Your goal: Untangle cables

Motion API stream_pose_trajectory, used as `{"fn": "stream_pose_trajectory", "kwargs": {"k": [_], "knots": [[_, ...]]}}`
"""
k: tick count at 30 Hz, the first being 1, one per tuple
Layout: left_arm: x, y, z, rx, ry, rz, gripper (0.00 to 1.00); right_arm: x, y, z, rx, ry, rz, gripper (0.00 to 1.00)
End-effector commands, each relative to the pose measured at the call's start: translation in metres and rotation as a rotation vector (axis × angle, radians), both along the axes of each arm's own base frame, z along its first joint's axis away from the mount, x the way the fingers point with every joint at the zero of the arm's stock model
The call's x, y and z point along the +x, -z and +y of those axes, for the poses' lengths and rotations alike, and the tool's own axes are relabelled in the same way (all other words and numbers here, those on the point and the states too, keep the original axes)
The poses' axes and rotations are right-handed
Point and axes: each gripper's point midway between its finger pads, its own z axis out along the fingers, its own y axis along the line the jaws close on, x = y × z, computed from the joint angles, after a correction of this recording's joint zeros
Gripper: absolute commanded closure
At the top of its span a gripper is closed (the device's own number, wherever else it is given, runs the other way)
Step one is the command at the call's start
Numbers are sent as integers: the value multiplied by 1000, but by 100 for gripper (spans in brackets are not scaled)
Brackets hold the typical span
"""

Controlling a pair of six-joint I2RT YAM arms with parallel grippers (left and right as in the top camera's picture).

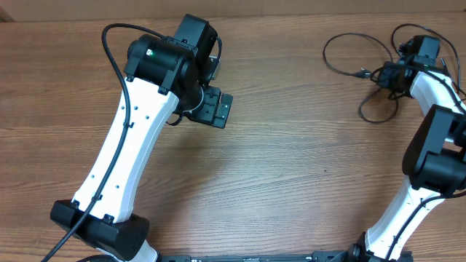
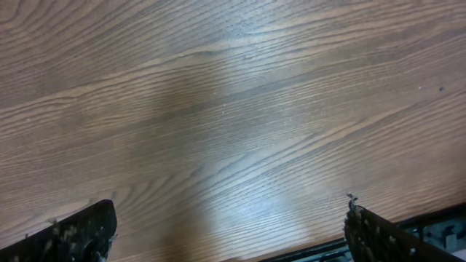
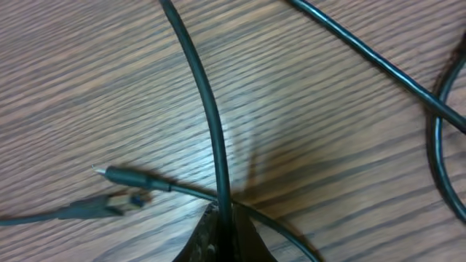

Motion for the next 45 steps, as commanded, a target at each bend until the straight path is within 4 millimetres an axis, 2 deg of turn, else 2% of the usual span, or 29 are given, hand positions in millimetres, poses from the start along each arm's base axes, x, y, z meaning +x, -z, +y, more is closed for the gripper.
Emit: {"fn": "stream_pose_trajectory", "kwargs": {"k": [1,2,3,7,9,10,11,14,15,17,18,19,20,22,24,26,28,30,33,35,36,38,41,43,45], "knots": [[-2,-2,-6,-21,-19,-1,0,1,7,2,0,2,9,87],[-2,-2,-6,-21,-19,-1,0,2,7,3,3,0,8,47],[-2,-2,-6,-20,-19,-1,0,2,7,5,8,-6,6,0],[-2,-2,-6,-20,-19,-1,1,0,1,14,12,-27,33,0],[-2,-2,-6,-18,-18,-2,0,3,-14,18,0,-51,24,0],[-1,-2,-6,-16,-19,-5,0,6,-32,21,-14,-69,2,0],[0,-2,-5,-11,-19,-11,0,9,-52,25,-26,-80,-27,0],[9,-5,-7,-19,-14,-49,0,15,-138,41,-73,-132,-159,0],[15,-6,-9,-25,-12,-74,0,14,-174,50,-87,-157,-215,0],[30,-11,-14,-41,-14,-142,0,4,-249,75,-102,-222,-335,0],[40,-16,-17,-56,-8,-188,0,-1,-273,83,-106,-238,-374,0],[54,-23,-23,-74,3,-254,0,-12,-311,96,-110,-263,-435,0],[67,-31,-26,-88,5,-315,0,-21,-338,106,-111,-285,-482,0],[100,-56,-39,-148,4,-482,0,-48,-402,133,-104,-350,-605,0],[130,-98,-54,-238,-3,-675,0,-76,-460,160,-99,-425,-743,0],[149,-140,-63,-315,-10,-839,0,-103,-513,182,-110,-485,-883,0],[159,-192,-71,-408,-7,-1004,0,-130,-561,197,-139,-513,-1024,0],[158,-243,-70,-453,-4,-1157,0,-159,-605,206,-165,-531,-1160,0],[146,-296,-58,-405,1,-1319,0,-188,-637,209,-179,-533,-1256,0],[135,-319,-42,-327,-27,-1380,0,-200,-640,209,-182,-532,-1263,0],[130,-324,-35,-289,-43,-1386,0,-202,-639,208,-183,-528,-1255,0],[115,-329,-19,-190,-67,-1391,0,-202,-631,200,-200,-484,-1225,0],[94,-333,-2,-189,-111,-1383,0,-194,-611,189,-223,-421,-1175,0],[77,-327,7,-180,-105,-1364,0,-187,-590,188,-218,-418,-1143,0],[58,-314,20,-152,-113,-1340,0,-182,-560,191,-202,-439,-1117,0]]}}
